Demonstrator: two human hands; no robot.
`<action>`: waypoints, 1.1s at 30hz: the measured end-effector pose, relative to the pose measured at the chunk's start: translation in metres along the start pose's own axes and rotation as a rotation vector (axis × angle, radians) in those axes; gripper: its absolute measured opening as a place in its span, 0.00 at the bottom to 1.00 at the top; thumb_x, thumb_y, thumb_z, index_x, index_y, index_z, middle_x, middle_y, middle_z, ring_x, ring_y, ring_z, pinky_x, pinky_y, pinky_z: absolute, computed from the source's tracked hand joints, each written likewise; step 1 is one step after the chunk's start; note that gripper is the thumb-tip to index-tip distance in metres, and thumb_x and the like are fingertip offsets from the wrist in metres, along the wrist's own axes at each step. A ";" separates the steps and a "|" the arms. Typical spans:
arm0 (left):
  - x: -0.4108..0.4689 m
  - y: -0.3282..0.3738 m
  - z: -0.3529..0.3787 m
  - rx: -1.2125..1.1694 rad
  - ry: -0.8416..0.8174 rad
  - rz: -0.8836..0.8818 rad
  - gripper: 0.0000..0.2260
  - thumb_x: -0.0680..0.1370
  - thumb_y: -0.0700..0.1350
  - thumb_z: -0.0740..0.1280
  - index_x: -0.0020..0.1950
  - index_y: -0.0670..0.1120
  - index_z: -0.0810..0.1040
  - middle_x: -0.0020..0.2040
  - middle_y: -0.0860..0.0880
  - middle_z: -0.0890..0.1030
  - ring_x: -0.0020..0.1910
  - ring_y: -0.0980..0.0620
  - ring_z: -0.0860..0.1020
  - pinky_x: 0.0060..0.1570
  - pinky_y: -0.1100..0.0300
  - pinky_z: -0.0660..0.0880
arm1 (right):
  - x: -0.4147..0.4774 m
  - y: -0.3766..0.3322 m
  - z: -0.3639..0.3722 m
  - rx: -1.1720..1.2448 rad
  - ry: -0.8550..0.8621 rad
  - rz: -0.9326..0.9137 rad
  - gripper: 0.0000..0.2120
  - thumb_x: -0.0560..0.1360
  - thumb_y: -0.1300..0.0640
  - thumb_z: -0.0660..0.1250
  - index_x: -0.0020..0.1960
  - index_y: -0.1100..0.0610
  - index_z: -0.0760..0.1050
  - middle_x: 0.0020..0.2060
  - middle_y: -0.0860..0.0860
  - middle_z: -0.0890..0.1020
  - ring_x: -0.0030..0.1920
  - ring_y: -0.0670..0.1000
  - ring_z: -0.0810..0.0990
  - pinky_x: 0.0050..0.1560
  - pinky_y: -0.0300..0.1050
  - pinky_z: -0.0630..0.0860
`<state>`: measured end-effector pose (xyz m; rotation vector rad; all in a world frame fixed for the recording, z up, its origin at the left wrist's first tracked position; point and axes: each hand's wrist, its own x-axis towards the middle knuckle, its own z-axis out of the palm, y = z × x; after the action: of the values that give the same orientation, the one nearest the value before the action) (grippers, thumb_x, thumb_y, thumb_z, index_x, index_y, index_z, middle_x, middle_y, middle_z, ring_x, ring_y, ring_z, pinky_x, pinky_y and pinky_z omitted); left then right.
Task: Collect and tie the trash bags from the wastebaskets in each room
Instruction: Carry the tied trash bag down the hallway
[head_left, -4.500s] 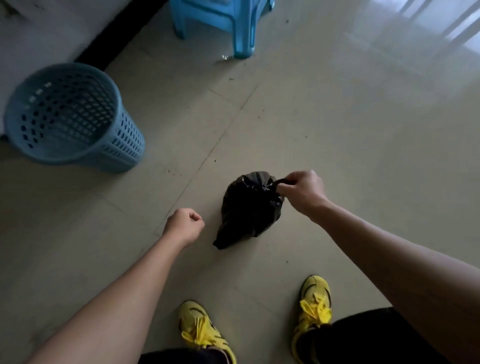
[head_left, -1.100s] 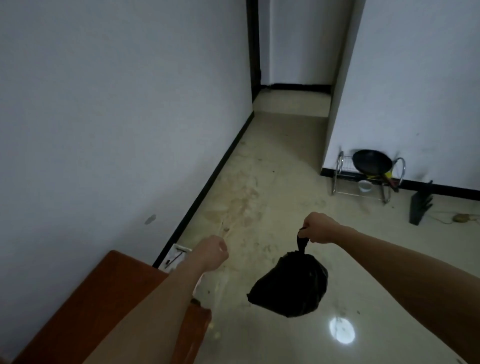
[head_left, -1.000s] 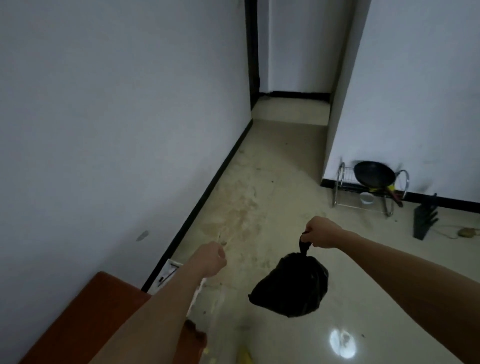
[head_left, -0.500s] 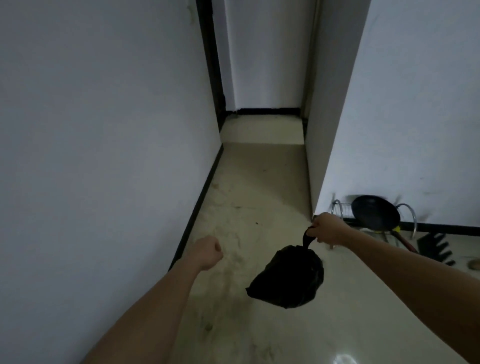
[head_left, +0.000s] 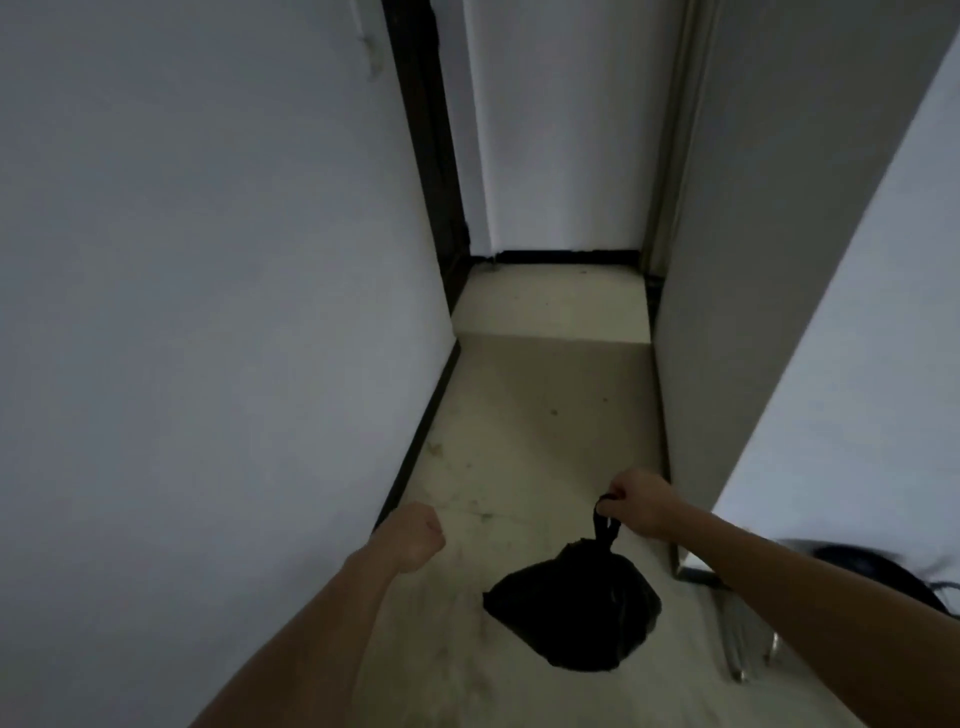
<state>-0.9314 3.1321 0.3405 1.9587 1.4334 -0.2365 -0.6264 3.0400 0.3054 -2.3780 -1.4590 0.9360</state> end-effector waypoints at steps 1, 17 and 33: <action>0.020 0.008 -0.012 -0.024 0.024 -0.014 0.09 0.80 0.44 0.60 0.49 0.41 0.77 0.56 0.41 0.79 0.54 0.46 0.77 0.58 0.55 0.73 | 0.025 -0.004 -0.014 -0.013 -0.006 -0.011 0.12 0.73 0.49 0.69 0.35 0.53 0.75 0.33 0.52 0.79 0.36 0.51 0.78 0.36 0.42 0.71; 0.395 0.066 -0.189 -0.128 -0.014 -0.142 0.14 0.79 0.43 0.63 0.62 0.38 0.75 0.64 0.40 0.76 0.63 0.43 0.75 0.62 0.56 0.71 | 0.436 -0.091 -0.172 0.037 0.057 -0.035 0.18 0.76 0.53 0.68 0.30 0.58 0.71 0.28 0.54 0.73 0.27 0.49 0.71 0.28 0.42 0.64; 0.710 0.130 -0.346 -0.139 0.061 -0.266 0.12 0.78 0.45 0.64 0.59 0.42 0.77 0.61 0.43 0.78 0.59 0.47 0.76 0.55 0.60 0.71 | 0.820 -0.173 -0.274 0.296 -0.155 -0.015 0.12 0.74 0.54 0.71 0.36 0.62 0.79 0.34 0.58 0.84 0.34 0.54 0.84 0.33 0.42 0.80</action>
<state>-0.6334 3.8732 0.2854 1.6761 1.7037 -0.1913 -0.3297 3.8693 0.2636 -2.1186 -1.2816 1.2600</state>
